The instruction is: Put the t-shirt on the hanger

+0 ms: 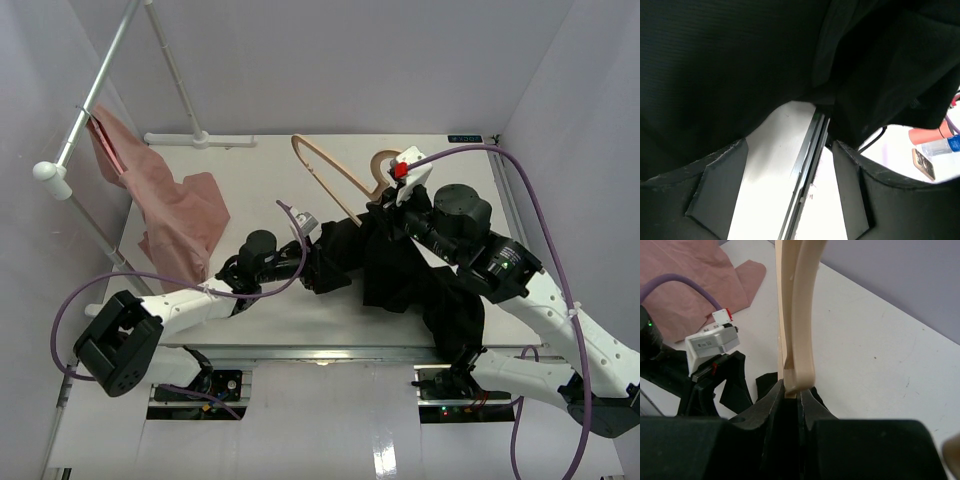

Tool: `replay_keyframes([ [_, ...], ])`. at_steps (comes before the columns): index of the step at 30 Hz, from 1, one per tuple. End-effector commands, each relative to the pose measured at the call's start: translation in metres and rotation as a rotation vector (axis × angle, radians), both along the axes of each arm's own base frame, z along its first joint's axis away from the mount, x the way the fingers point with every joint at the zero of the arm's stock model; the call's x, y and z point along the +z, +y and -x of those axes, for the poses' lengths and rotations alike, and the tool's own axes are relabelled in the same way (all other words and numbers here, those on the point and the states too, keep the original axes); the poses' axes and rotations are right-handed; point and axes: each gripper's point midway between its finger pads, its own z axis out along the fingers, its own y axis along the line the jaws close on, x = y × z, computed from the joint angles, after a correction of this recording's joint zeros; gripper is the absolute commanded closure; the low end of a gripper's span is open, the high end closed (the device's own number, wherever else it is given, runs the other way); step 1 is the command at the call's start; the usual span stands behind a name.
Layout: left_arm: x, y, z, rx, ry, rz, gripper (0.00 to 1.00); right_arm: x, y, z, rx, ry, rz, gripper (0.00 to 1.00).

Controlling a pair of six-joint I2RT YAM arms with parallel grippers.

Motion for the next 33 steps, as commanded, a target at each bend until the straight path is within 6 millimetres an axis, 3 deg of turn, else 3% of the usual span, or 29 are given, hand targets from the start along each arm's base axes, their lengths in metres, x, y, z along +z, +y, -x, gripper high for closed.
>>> replay_keyframes([
  [1,0.013,-0.014,-0.018,0.009,-0.067,0.014,0.58,0.021,0.004,0.010,0.041,-0.030,-0.108,0.92],
  [4,0.006,-0.013,-0.032,0.074,-0.064,-0.040,0.98,0.010,0.000,0.014,0.041,-0.008,-0.093,0.92],
  [5,0.004,-0.010,-0.041,0.120,-0.066,-0.059,1.00,0.004,-0.003,0.015,0.033,0.006,-0.082,0.92],
  [11,0.001,0.012,-0.079,0.358,-0.084,-0.163,1.00,-0.021,-0.014,0.027,0.039,0.043,-0.052,0.92],
  [17,0.003,0.023,-0.093,0.463,-0.088,-0.167,1.00,-0.041,-0.015,0.034,0.062,0.062,-0.043,0.92],
  [20,0.004,0.024,-0.089,0.448,-0.091,-0.166,1.00,-0.046,-0.014,0.031,0.048,0.068,-0.048,0.92],
  [21,0.012,0.021,-0.081,0.405,-0.111,-0.144,0.99,-0.050,-0.014,0.028,0.038,0.072,-0.043,0.92],
  [24,0.026,0.016,-0.053,0.276,-0.153,-0.075,0.66,-0.058,-0.011,0.019,0.007,0.085,-0.028,0.92],
  [25,0.028,0.016,-0.047,0.253,-0.152,-0.065,0.60,-0.061,-0.010,0.017,-0.002,0.089,-0.021,0.92],
  [29,0.023,0.014,-0.023,0.145,-0.129,-0.060,0.45,-0.063,-0.008,0.012,-0.018,0.094,-0.022,0.92],
  [33,0.016,0.013,-0.011,0.098,-0.105,-0.078,0.41,-0.060,-0.007,0.009,-0.030,0.088,-0.038,0.92],
])
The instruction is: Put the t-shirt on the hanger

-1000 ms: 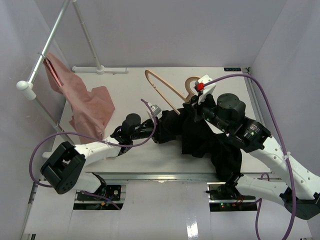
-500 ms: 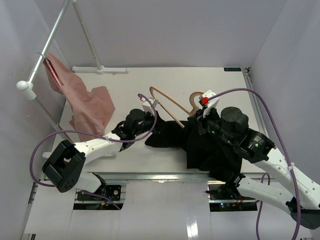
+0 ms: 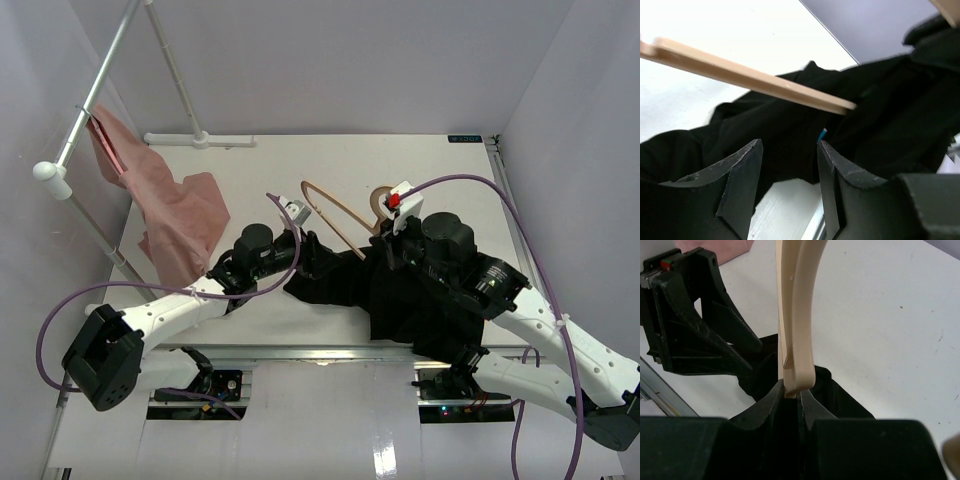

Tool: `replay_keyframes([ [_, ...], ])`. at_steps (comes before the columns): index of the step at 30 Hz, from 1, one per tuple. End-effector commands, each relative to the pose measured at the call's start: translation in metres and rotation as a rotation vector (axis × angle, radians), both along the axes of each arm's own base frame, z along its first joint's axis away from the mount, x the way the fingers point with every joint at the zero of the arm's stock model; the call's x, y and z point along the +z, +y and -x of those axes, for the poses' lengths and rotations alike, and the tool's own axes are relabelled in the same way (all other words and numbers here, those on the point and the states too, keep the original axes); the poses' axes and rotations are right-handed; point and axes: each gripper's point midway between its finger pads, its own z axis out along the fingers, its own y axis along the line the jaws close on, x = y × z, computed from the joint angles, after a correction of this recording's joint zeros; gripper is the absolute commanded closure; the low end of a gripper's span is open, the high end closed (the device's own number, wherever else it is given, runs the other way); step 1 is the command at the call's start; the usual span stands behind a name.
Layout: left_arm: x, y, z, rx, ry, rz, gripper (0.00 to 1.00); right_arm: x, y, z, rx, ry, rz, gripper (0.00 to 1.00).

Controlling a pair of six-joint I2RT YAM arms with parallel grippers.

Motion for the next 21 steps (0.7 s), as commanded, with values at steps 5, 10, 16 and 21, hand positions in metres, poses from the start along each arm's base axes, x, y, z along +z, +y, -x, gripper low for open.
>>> replay_keyframes([
  [5,-0.019,-0.010,0.036,-0.156,0.059,-0.013,0.42,0.031,0.002,-0.017,-0.078,-0.079,-0.098,0.92],
  [10,-0.036,-0.020,0.042,-0.187,0.103,-0.008,0.41,0.031,0.004,-0.019,-0.078,-0.078,-0.101,0.92],
  [16,-0.038,-0.033,0.042,-0.196,0.095,0.006,0.41,0.028,0.003,-0.020,-0.089,-0.081,-0.092,0.92],
  [21,-0.034,-0.038,0.038,-0.163,0.076,0.014,0.39,0.027,0.001,-0.020,-0.095,-0.083,-0.091,0.92],
])
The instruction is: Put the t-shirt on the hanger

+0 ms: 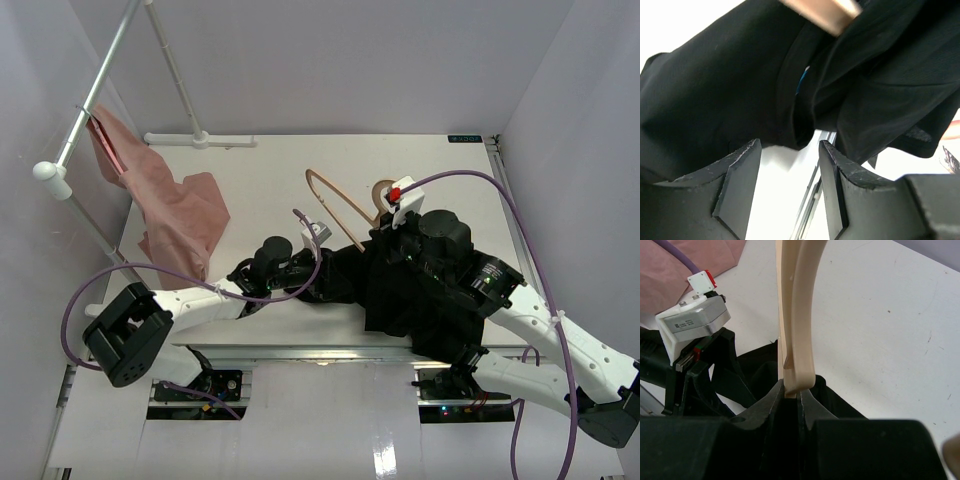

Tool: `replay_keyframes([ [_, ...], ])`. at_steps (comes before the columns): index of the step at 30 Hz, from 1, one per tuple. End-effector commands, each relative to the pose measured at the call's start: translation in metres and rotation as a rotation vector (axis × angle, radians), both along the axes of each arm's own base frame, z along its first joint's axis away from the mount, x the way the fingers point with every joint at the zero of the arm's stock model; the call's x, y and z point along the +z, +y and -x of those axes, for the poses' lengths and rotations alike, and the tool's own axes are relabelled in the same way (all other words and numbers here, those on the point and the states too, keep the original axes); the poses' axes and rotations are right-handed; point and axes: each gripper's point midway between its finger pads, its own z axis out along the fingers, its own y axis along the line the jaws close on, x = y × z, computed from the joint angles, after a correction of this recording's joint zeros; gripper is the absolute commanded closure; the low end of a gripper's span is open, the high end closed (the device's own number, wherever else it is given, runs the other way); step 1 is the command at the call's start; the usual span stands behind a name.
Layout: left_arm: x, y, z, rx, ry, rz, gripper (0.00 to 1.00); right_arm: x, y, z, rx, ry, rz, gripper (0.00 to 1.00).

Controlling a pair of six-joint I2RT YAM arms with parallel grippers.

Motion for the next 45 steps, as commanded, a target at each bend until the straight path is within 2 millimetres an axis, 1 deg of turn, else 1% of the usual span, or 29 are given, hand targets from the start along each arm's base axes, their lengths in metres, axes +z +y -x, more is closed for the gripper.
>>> replay_keyframes([
  [1,0.020,-0.010,-0.006,0.027,-0.058,0.054,0.39,0.023,0.001,-0.006,-0.026,-0.065,-0.069,0.92],
  [7,0.013,-0.015,-0.015,0.073,-0.043,0.012,0.41,0.023,0.003,-0.005,-0.015,-0.064,-0.077,0.92],
  [9,0.006,-0.016,-0.018,0.086,-0.032,-0.009,0.43,0.022,0.002,-0.004,-0.014,-0.065,-0.078,0.92],
  [13,0.001,-0.021,-0.020,0.094,-0.031,-0.033,0.45,0.020,0.002,-0.004,-0.013,-0.062,-0.078,0.92],
  [17,-0.001,-0.023,-0.026,0.132,-0.038,-0.061,0.52,0.018,0.002,-0.003,-0.010,-0.060,-0.078,0.92],
  [19,-0.001,-0.022,-0.029,0.147,-0.040,-0.067,0.63,0.018,0.001,-0.002,-0.010,-0.061,-0.080,0.92],
  [22,0.001,-0.019,-0.032,0.172,-0.042,-0.076,0.90,0.018,-0.001,0.000,-0.009,-0.061,-0.082,0.92],
  [23,0.001,-0.019,-0.033,0.181,-0.043,-0.079,0.96,0.018,-0.001,0.000,-0.009,-0.061,-0.082,0.92],
  [24,0.001,-0.018,-0.035,0.190,-0.041,-0.084,1.00,0.018,-0.002,0.001,-0.009,-0.063,-0.084,0.92],
  [27,0.003,-0.010,-0.042,0.246,-0.040,-0.128,1.00,0.019,-0.006,0.003,-0.013,-0.066,-0.086,0.92],
  [28,0.002,-0.003,-0.047,0.288,-0.042,-0.159,1.00,0.019,-0.009,0.005,-0.012,-0.071,-0.085,0.92],
  [29,0.005,-0.002,-0.050,0.304,-0.047,-0.163,1.00,0.019,-0.010,0.006,-0.011,-0.073,-0.079,0.92],
  [30,0.014,0.005,-0.058,0.345,-0.059,-0.170,1.00,0.019,-0.011,0.008,0.001,-0.085,-0.073,0.92],
  [31,0.025,0.016,-0.068,0.407,-0.074,-0.187,1.00,0.020,-0.014,0.012,0.019,-0.103,-0.069,0.92],
  [34,0.045,0.039,-0.090,0.496,-0.059,-0.206,1.00,0.020,-0.021,0.022,0.048,-0.135,-0.076,0.92],
  [35,0.038,0.044,-0.086,0.497,-0.034,-0.238,1.00,0.020,-0.023,0.025,0.051,-0.139,-0.083,0.92],
  [37,0.052,0.064,-0.101,0.584,-0.032,-0.282,1.00,0.021,-0.027,0.034,0.079,-0.151,-0.100,0.92],
  [38,0.069,0.066,-0.106,0.596,-0.051,-0.268,1.00,0.024,-0.030,0.040,0.092,-0.159,-0.113,0.92],
  [42,0.093,0.081,-0.115,0.606,-0.046,-0.230,1.00,0.023,-0.040,0.050,0.099,-0.161,-0.118,0.92],
  [45,0.111,0.090,-0.126,0.620,-0.049,-0.226,1.00,0.021,-0.045,0.056,0.108,-0.145,-0.104,0.92],
])
